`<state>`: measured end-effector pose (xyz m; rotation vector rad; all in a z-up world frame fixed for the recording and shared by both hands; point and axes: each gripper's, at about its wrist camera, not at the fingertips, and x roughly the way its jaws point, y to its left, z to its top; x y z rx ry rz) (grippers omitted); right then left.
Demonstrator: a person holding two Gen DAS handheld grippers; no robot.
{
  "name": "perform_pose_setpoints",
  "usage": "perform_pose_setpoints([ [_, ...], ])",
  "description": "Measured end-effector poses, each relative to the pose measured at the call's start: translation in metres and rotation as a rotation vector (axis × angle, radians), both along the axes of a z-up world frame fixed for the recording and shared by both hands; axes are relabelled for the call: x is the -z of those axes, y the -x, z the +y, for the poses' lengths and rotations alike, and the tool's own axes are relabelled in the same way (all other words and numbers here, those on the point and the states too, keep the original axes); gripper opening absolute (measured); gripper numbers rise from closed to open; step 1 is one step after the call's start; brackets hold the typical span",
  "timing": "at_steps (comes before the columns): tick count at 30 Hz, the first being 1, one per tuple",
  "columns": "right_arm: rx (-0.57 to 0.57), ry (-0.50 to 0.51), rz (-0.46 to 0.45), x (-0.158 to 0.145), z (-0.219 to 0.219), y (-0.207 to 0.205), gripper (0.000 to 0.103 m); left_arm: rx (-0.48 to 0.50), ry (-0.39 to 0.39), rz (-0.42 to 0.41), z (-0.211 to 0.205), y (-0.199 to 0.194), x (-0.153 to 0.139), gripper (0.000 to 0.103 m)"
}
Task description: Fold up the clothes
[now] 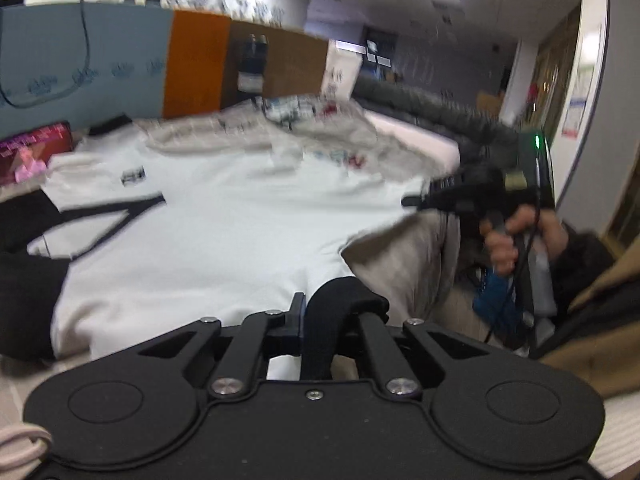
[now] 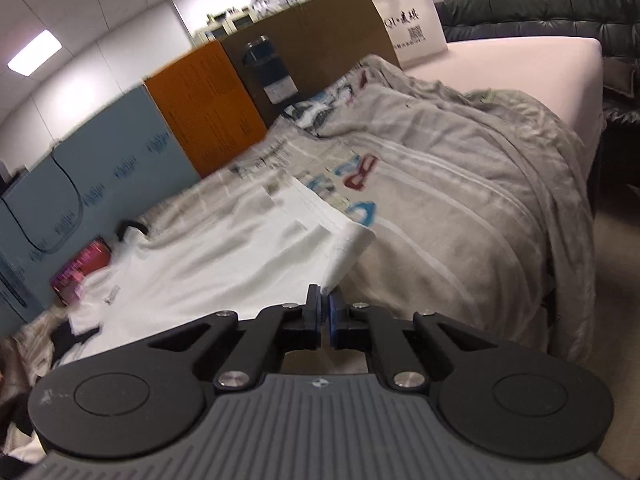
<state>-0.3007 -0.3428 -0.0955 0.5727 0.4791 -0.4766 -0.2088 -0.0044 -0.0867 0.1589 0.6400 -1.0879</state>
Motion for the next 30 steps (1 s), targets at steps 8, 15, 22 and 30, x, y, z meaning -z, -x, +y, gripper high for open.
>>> perform_pose_setpoints([
  [8,0.016,0.146,-0.019,-0.022,-0.011,0.001,0.053,0.188,0.123,0.021,0.005,0.009,-0.015,0.072],
  [15,-0.149,0.312,-0.021,-0.06,-0.027,-0.07,0.053,0.087,0.174,-0.189,-0.01,-0.019,-0.051,0.081],
  [22,-0.541,0.518,0.104,-0.053,-0.018,-0.18,0.064,-0.137,-0.022,-0.224,-0.051,-0.08,-0.033,0.081],
  [30,-0.628,0.608,0.293,-0.018,-0.04,-0.257,0.064,-0.291,-0.131,-0.152,-0.074,-0.125,-0.006,0.084],
])
